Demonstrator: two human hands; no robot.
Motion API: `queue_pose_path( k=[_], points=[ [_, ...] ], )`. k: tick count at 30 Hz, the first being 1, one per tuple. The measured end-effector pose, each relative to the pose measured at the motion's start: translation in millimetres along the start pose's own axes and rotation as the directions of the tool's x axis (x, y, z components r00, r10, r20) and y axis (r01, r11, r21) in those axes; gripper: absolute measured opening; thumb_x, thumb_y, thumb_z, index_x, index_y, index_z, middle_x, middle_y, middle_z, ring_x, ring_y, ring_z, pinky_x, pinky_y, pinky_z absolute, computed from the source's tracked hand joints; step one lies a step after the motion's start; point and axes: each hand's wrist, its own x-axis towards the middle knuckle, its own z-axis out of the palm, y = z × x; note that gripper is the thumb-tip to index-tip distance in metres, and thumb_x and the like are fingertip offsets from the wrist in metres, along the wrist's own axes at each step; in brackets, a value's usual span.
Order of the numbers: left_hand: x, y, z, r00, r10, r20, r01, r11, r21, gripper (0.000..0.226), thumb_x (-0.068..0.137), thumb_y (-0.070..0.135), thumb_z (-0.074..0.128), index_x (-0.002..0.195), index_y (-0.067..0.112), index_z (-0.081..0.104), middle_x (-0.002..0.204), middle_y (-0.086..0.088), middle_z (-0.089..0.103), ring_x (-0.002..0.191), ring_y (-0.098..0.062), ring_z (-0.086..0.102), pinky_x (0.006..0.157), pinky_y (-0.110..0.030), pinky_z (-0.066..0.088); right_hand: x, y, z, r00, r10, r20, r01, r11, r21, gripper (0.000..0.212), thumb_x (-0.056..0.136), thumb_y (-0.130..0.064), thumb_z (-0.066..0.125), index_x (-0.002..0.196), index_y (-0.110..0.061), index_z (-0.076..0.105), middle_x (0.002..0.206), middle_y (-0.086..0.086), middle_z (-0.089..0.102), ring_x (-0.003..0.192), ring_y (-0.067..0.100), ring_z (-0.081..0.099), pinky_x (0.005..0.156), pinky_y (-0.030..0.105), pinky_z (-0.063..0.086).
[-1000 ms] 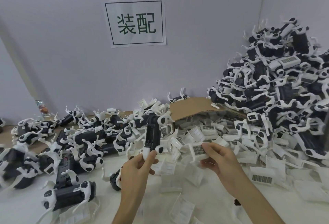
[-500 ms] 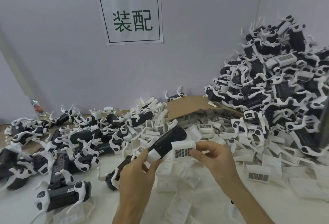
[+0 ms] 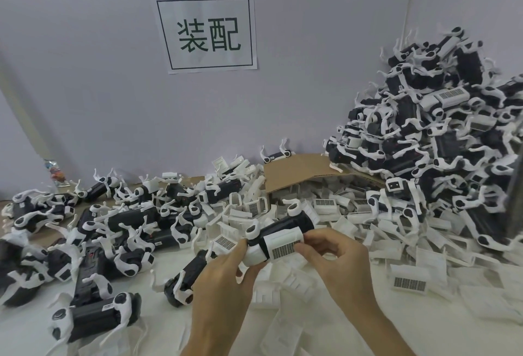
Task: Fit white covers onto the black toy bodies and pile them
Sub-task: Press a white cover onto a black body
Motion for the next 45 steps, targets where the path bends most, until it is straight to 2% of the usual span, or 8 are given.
queue_pose_path(
  k=[5, 20, 26, 29, 33, 37, 41, 45],
  points=[
    [1, -2, 3, 1.0, 0.007, -0.005, -0.007, 1.0, 0.019, 0.055, 0.05, 0.015, 0.1, 0.1, 0.008, 0.079, 0.058, 0.008, 0.062, 0.045, -0.011, 0.055, 0.046, -0.017, 0.036, -1, 1, 2, 1.0, -0.012, -0.016, 0.011, 1.0, -0.004, 0.026, 0.072, -0.005, 0.086, 0.079, -0.028, 0.076, 0.073, -0.011, 0.073, 0.067, 0.01, 0.067, 0.064, 0.012, 0.05],
    [0, 1, 1, 1.0, 0.018, -0.007, -0.018, 1.0, -0.001, 0.053, 0.052, 0.018, 0.1, 0.1, 0.01, 0.079, 0.058, 0.009, 0.063, 0.044, -0.009, 0.054, 0.044, -0.021, 0.041, -1, 4, 5, 0.997, -0.058, -0.045, 0.055, 0.996, -0.069, 0.027, 0.072, -0.006, 0.087, 0.079, -0.029, 0.074, 0.074, -0.012, 0.072, 0.07, 0.012, 0.067, 0.065, 0.015, 0.051],
    [-1, 1, 1, 0.998, 0.055, -0.019, -0.055, 0.998, 0.007, 0.051, 0.053, 0.021, 0.098, 0.099, 0.011, 0.078, 0.058, 0.01, 0.061, 0.044, -0.009, 0.053, 0.042, -0.021, 0.041, -1, 4, 2, 0.992, -0.091, -0.092, 0.074, 0.982, -0.171, 0.044, 0.069, -0.017, 0.089, 0.102, -0.031, 0.064, 0.094, -0.013, 0.061, 0.087, 0.01, 0.06, 0.071, 0.014, 0.047],
    [-1, 0, 0, 0.998, 0.054, -0.019, -0.054, 0.998, -0.025, 0.056, 0.052, 0.017, 0.099, 0.103, 0.01, 0.078, 0.06, 0.011, 0.062, 0.044, -0.007, 0.052, 0.043, -0.021, 0.046, 3, 2, -3, 0.999, 0.038, -0.004, -0.039, 0.992, -0.124, 0.063, 0.067, -0.039, 0.085, 0.122, -0.034, 0.056, 0.115, -0.023, 0.06, 0.109, -0.004, 0.055, 0.085, 0.013, 0.043],
    [-2, 2, 1, 0.999, -0.043, 0.003, 0.043, 0.984, -0.176, 0.053, 0.062, 0.009, 0.095, 0.112, 0.013, 0.077, 0.061, 0.025, 0.051, 0.057, 0.0, 0.052, 0.051, -0.007, 0.039, 7, 5, -9, 0.968, 0.162, 0.193, -0.139, 0.982, -0.129, 0.07, 0.063, -0.05, 0.082, 0.126, -0.049, 0.051, 0.115, -0.029, 0.064, 0.115, -0.015, 0.051, 0.095, 0.015, 0.038],
    [-2, 1, 5, 0.977, -0.183, 0.111, 0.214, 0.854, -0.474, 0.051, 0.079, 0.006, 0.083, 0.107, 0.044, 0.063, 0.083, 0.023, 0.07, 0.072, -0.006, 0.067, 0.065, -0.011, 0.049, 7, 7, -8, 0.968, 0.164, 0.192, -0.145, 0.983, -0.109, 0.074, 0.059, -0.05, 0.084, 0.126, -0.048, 0.05, 0.114, -0.027, 0.065, 0.114, -0.014, 0.051, 0.089, 0.007, 0.037],
    [1, 2, 4, 0.879, -0.21, 0.428, 0.472, 0.505, -0.722, 0.053, 0.068, 0.03, 0.084, 0.111, 0.041, 0.056, 0.107, 0.004, 0.074, 0.088, -0.026, 0.075, 0.08, -0.036, 0.061, 3, 6, -5, 0.979, 0.105, 0.173, -0.088, 0.991, -0.104, 0.075, 0.063, -0.035, 0.091, 0.126, -0.046, 0.05, 0.108, -0.037, 0.06, 0.109, -0.019, 0.049, 0.081, -0.005, 0.033],
    [3, 4, 3, 0.885, -0.217, 0.412, 0.46, 0.542, -0.703, 0.056, 0.068, 0.027, 0.086, 0.119, 0.025, 0.063, 0.099, -0.001, 0.075, 0.078, -0.021, 0.073, 0.069, -0.035, 0.061, -1, 1, -2, 0.978, 0.081, 0.194, -0.058, 0.991, -0.119, 0.08, 0.057, -0.05, 0.085, 0.128, -0.05, 0.049, 0.111, -0.023, 0.062, 0.111, -0.02, 0.046, 0.082, -0.006, 0.031]
  ],
)
